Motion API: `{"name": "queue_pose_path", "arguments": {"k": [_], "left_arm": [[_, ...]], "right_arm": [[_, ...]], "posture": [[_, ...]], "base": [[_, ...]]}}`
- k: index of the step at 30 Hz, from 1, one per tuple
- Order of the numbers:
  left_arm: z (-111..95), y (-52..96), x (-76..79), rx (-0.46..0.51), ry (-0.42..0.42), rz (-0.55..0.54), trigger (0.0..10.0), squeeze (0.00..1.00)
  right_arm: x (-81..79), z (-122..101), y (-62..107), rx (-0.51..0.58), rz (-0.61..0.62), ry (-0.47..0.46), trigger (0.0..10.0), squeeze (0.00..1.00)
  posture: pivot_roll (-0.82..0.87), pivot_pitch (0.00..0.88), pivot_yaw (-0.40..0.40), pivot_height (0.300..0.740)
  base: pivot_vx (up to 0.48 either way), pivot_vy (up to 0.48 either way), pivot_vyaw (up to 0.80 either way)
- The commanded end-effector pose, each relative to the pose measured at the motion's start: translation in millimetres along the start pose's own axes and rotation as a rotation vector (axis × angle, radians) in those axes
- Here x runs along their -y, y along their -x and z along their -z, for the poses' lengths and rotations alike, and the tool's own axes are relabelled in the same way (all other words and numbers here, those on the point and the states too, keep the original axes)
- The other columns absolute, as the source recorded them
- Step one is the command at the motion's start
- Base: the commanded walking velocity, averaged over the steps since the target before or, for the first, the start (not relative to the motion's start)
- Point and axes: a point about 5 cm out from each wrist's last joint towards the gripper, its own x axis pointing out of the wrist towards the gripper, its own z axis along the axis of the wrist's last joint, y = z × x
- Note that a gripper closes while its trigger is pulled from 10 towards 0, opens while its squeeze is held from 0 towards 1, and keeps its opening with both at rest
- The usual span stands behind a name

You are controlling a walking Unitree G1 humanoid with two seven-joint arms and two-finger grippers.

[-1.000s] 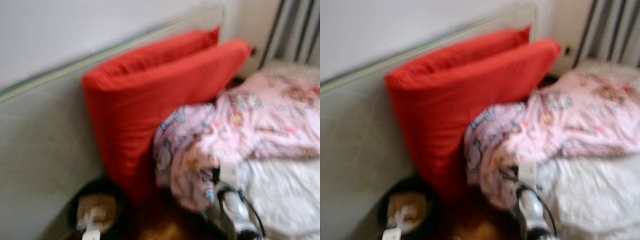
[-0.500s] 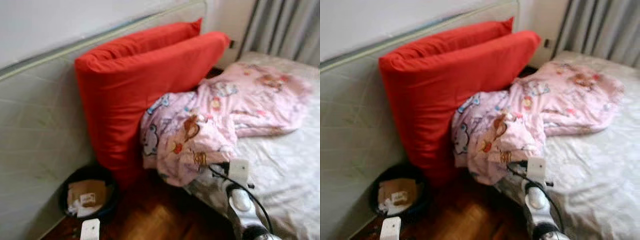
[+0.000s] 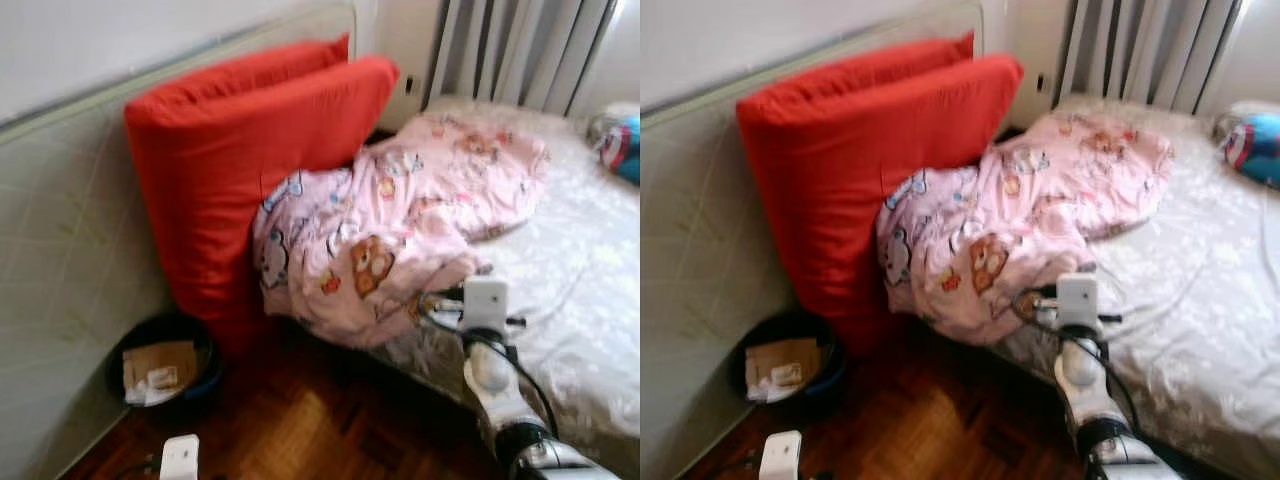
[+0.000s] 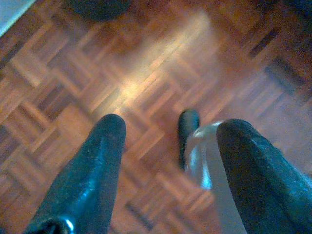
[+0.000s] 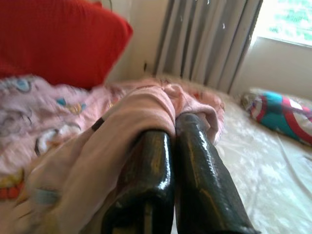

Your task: Clean up the room

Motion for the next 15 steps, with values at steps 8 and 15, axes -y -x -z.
{"name": "queue_pose_path", "arguments": {"k": [8, 15], "left_arm": [[3, 0.9, -3.7, -0.011, -0.01, -0.009, 10.0, 0.0], [3, 0.9, -3.4, -0.013, -0.009, -0.007, 10.0, 0.0]], "right_arm": [[-5.5, -31, -9.1, 0.195, -0.041, 0.046, 10.0, 0.0], [-10.0, -40, -10.4, 0.25, -0.075, 0.086, 10.0, 0.0]], "posture": [[0.07, 0.014, 0.057, 0.74], [0.06, 0.016, 0.056, 0.74]], "base": [[-0.037, 0.0, 0.0], [0.0, 0.0, 0.0]]}}
